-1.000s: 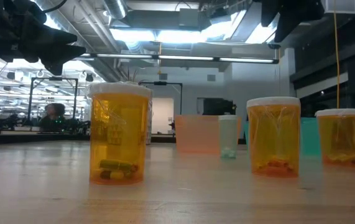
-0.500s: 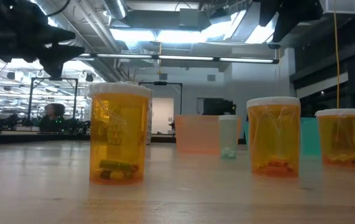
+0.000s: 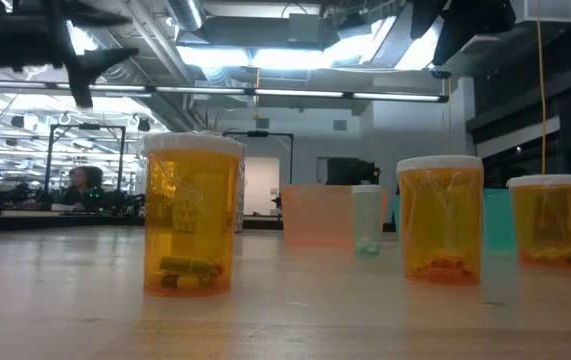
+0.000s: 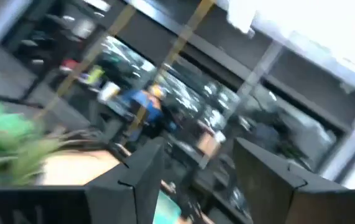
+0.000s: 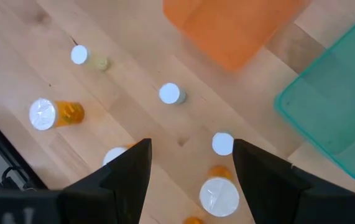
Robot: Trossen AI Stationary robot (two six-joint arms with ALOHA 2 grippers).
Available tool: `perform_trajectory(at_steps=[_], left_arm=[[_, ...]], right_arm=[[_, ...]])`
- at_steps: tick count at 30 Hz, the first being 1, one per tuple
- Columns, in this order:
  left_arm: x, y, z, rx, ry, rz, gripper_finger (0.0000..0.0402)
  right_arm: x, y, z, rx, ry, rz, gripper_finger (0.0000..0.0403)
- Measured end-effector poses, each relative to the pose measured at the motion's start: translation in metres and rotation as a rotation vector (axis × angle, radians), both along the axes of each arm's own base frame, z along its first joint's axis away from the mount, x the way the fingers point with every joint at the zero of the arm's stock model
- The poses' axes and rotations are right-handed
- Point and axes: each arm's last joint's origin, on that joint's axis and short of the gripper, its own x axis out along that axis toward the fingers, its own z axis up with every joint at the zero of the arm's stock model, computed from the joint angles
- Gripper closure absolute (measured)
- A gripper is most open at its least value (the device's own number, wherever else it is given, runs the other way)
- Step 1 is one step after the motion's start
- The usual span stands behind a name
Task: Pick and place medicine bottles into bin by pill shape (circle, oval)
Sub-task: Put the top small yellow bottle into the orange bin
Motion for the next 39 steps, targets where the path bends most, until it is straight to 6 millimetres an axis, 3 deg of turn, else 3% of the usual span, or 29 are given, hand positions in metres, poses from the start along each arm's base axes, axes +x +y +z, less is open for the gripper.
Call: perform_trajectory(at_steps=[6, 10, 14, 20, 24, 32, 39], left_arm=[[0.014, -0.005, 0.072, 0.189, 0.108, -0.071, 0.0234], [0.048, -0.010, 0.116, 0.322, 0.329, -0.093, 0.0236], [0.088, -0.015, 0.137, 0.384, 0.565, -0.135, 0.0236], [0.135, -0.023, 0.142, 0.382, 0.709, -0.183, 0.0236], [0.155, -0.039, 0.136, 0.407, 0.719, -0.350, 0.0236], [0.181, -0.062, 0.116, 0.266, 0.717, -0.487, 0.0234], [0.193, -0.066, 0.087, 0.215, 0.888, -0.474, 0.0179]], right_arm=[[0.000, 0.000, 0.000, -0.001, 0.001, 0.001, 0.0176], [0.000, 0.000, 0.000, -0.001, 0.000, 0.001, 0.0176], [0.000, 0.000, 0.000, 0.002, -0.001, 0.000, 0.0176], [0.000, 0.001, 0.000, 0.003, -0.006, 0.003, 0.0176], [0.000, 0.001, 0.000, 0.002, -0.005, 0.007, 0.0176], [0.000, 0.001, 0.000, -0.010, -0.003, 0.033, 0.0176], [0.000, 0.001, 0.000, -0.022, 0.000, 0.060, 0.0176]])
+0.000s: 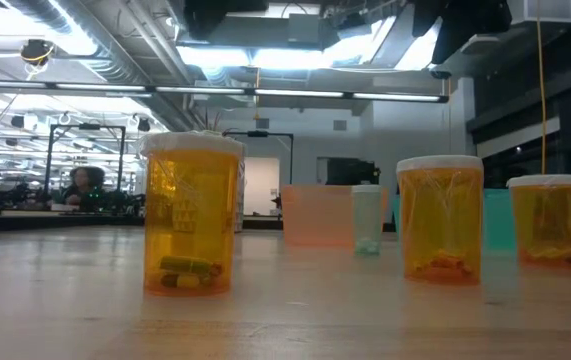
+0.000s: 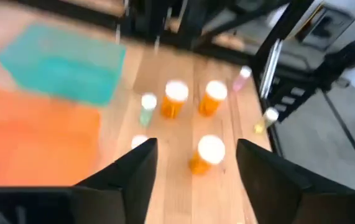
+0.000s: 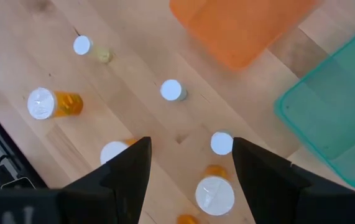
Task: Pick and place medicine bottles into bin by pill shape (circle, oval)
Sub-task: Put the top small yellow bottle into the orange bin
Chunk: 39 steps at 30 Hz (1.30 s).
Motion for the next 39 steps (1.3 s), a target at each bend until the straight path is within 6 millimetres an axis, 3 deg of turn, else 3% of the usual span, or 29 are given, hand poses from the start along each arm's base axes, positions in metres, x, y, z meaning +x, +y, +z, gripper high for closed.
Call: perform_trajectory(at_steps=[5, 15, 27, 39], left_arm=[[0.002, -0.008, -0.013, 0.014, 0.078, -0.039, 0.0152], [-0.007, -0.027, -0.048, 0.120, 0.369, -0.126, 0.0158], [0.014, -0.036, -0.105, 0.202, 0.558, -0.100, 0.0159], [0.025, -0.030, -0.115, 0.229, 0.542, -0.083, 0.0159]], right_arm=[[0.000, 0.000, 0.000, -0.010, 0.002, 0.022, 0.0176], [0.000, 0.000, 0.000, -0.029, 0.004, 0.063, 0.0176], [0.001, 0.000, 0.000, -0.020, -0.009, 0.035, 0.0176], [0.001, 0.000, 0.000, -0.020, -0.009, 0.034, 0.0176]])
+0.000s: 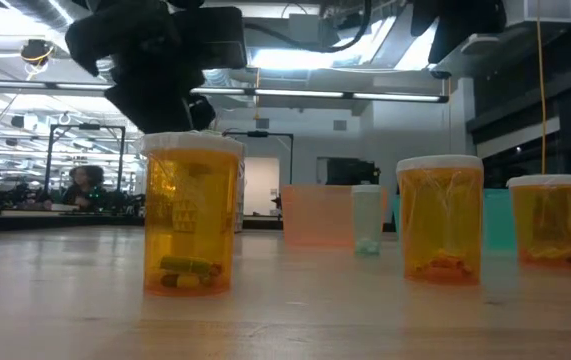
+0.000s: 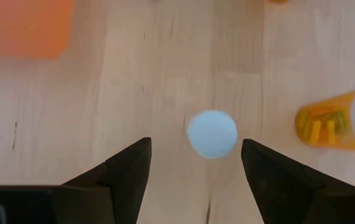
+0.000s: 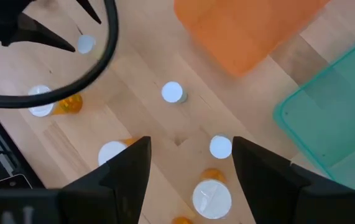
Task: Pick and place medicine bottles into bin by pill shape (circle, oval)
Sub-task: Put the top small yellow bottle into the orange bin
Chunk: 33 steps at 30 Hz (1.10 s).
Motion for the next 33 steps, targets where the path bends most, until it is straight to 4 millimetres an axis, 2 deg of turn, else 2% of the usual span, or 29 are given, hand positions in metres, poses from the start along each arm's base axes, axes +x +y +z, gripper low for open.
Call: perform_trajectory(at_steps=[21, 33], left_arm=[[0.009, -0.003, -0.010, -0.011, -0.031, -0.032, 0.0161], [0.010, -0.003, -0.010, -0.004, -0.030, -0.053, 0.0254]], right_arm=[[0.000, 0.000, 0.000, 0.000, -0.002, -0.001, 0.0176], [0.001, 0.000, 0.000, 0.003, -0.009, -0.001, 0.0176]])
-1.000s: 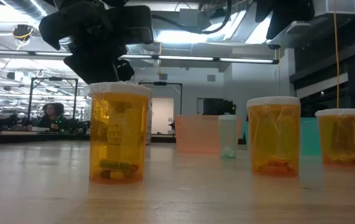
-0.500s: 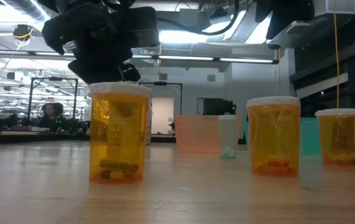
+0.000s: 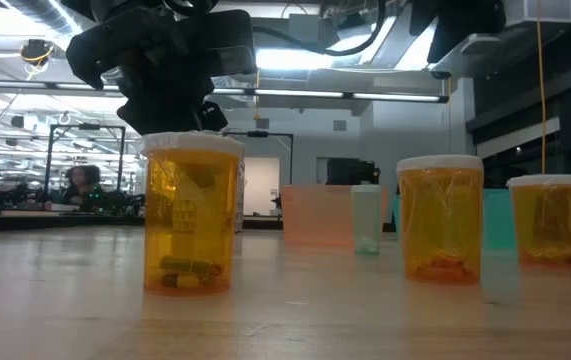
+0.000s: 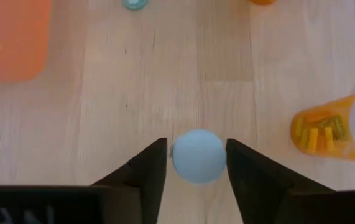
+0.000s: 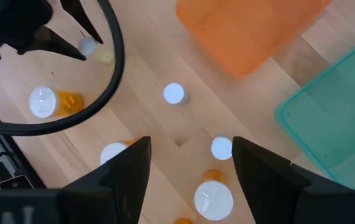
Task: Pick and place medicine bottles into bin by pill shape (circle, oval)
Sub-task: Put the top small yellow bottle into the orange bin
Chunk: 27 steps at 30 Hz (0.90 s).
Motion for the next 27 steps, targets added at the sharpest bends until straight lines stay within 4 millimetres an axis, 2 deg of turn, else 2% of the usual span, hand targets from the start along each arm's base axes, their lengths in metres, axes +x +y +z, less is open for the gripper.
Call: perform_trajectory(at_steps=[3, 5, 12, 17, 22, 27], left_arm=[[0.000, 0.007, 0.004, -0.008, -0.006, 0.016, 0.0274], [0.001, 0.016, 0.016, -0.030, -0.034, 0.037, 0.0285], [0.013, 0.058, 0.087, -0.055, -0.195, 0.145, 0.0297], [0.032, 0.094, 0.125, -0.009, -0.302, 0.176, 0.0298], [0.054, 0.148, 0.114, -0.057, -0.261, 0.267, 0.0299], [0.071, 0.184, 0.076, -0.075, -0.161, 0.338, 0.0299]], right_arm=[[0.000, 0.000, 0.003, 0.004, -0.014, -0.001, 0.0176], [0.000, 0.000, 0.014, 0.019, -0.047, -0.015, 0.0176], [-0.028, -0.007, 0.073, -0.160, -0.159, -0.121, 0.0176], [-0.048, -0.006, 0.109, -0.275, -0.249, -0.139, 0.0176], [-0.059, -0.005, 0.127, -0.328, -0.289, -0.129, 0.0176], [-0.061, -0.005, 0.126, -0.342, -0.271, -0.123, 0.0176]])
